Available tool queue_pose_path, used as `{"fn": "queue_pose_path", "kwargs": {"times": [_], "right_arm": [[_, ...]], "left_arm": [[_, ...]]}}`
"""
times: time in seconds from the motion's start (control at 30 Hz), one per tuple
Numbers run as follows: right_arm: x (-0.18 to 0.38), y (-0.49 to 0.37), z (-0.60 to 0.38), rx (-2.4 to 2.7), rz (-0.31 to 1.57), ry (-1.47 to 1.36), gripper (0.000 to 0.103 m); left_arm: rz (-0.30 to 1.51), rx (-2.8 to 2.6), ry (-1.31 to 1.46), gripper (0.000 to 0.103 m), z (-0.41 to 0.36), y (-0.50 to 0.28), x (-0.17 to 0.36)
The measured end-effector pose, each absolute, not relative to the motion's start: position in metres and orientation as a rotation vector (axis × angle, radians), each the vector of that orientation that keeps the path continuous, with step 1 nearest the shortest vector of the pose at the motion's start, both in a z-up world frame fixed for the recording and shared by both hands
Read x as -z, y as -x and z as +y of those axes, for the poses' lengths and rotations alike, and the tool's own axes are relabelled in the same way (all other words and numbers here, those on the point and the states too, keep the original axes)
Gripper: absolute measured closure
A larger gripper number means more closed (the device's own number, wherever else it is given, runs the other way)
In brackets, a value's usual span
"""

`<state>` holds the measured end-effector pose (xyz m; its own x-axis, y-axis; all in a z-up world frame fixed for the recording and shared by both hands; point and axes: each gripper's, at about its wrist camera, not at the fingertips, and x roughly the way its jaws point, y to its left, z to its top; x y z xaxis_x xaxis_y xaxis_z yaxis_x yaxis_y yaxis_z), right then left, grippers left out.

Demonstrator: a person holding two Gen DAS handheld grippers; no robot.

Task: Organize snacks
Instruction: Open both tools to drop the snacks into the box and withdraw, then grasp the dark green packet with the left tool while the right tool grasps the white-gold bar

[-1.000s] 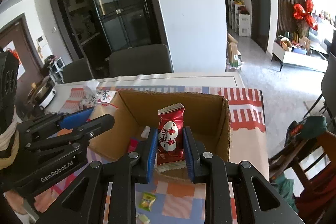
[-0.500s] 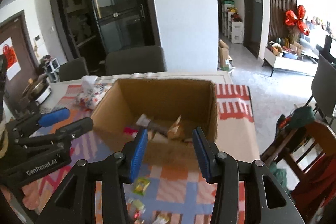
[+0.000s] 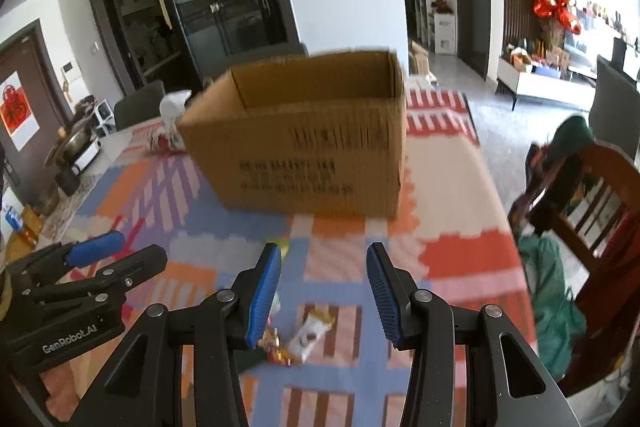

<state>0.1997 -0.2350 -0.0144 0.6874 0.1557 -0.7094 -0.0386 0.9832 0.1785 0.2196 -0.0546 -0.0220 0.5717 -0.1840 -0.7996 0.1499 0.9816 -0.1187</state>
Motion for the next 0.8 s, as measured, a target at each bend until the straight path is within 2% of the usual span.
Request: {"fn": "queue_pose_path", "kwargs": {"times": [0.37, 0.8], "right_arm": [[0.062, -0.179, -0.225, -0.13, 0.894, -0.16, 0.057], [0.083, -0.182, -0.231, -0.125, 0.923, -0.19, 0.057]], "left_arm": [[1.106, 0.157, 0.151, 0.041, -0.059, -0.21, 0.082], [1.119, 0.075, 0.181, 0.04, -0.069, -0.227, 0.104]]}}
